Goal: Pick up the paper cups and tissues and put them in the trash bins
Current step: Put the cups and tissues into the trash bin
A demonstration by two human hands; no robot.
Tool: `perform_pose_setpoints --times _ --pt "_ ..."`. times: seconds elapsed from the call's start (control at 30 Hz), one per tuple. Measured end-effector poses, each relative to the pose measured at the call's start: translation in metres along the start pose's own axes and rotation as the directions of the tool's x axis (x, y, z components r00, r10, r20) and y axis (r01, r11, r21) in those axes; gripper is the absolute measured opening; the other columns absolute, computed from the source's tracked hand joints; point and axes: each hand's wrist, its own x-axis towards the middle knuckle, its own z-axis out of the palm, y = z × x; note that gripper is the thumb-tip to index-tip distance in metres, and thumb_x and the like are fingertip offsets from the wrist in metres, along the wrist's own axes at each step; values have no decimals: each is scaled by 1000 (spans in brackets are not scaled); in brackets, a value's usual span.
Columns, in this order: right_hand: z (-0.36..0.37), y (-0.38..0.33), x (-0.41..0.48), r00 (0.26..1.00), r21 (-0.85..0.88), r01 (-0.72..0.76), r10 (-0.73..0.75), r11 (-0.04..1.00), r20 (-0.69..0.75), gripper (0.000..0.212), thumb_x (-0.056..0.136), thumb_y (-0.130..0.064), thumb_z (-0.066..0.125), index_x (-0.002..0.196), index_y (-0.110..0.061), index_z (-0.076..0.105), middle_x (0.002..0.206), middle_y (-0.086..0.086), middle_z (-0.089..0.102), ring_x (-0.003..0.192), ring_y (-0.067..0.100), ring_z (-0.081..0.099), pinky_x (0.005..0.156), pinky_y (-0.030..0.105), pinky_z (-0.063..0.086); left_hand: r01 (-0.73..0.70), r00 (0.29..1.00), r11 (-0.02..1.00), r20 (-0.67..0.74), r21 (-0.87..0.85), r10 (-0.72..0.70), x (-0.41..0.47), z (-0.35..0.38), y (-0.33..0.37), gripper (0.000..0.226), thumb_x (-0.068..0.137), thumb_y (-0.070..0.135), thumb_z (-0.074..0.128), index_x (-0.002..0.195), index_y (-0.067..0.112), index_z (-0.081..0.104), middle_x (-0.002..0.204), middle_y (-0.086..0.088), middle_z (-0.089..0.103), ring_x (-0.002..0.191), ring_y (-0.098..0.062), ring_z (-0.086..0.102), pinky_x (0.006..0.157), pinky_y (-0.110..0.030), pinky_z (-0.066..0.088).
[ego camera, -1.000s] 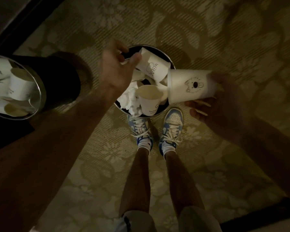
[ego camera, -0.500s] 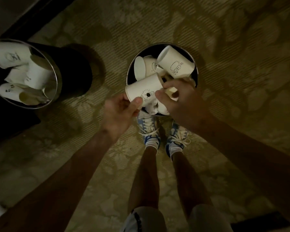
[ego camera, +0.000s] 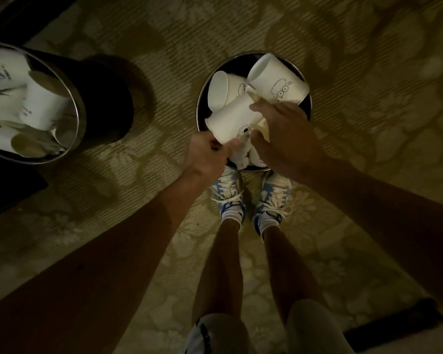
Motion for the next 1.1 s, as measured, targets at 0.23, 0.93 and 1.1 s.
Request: perform_pose_setpoints --times 0.23,0.93,1.1 --pt "-11 -3 -18 996 35 -22 25 999 -86 47 93 -22 56 139 -13 49 137 14 48 129 32 40 106 45 35 123 992 987 9 -104 -123 -16 -9 13 35 74 33 84 98 13 68 86 0 73 71 -8 70 54 -21 55" --pt "-389 -151 -303 859 526 145 157 838 -488 27 81 -61 60 101 -45 51 90 -21 54 87 -9 50 60 11 38 -706 382 -335 733 624 562 -373 -153 505 26 90 57 41 72 38 40 56 16 45 49 0 42 44 -18 28" --pt "-461 -142 -410 695 455 217 190 864 -693 28 83 -63 57 102 -42 52 88 -17 54 80 0 54 65 18 44 -658 58 -596 820 461 570 -470 -96 591 24 92 51 51 75 40 40 59 18 39 52 -5 46 44 -30 46"
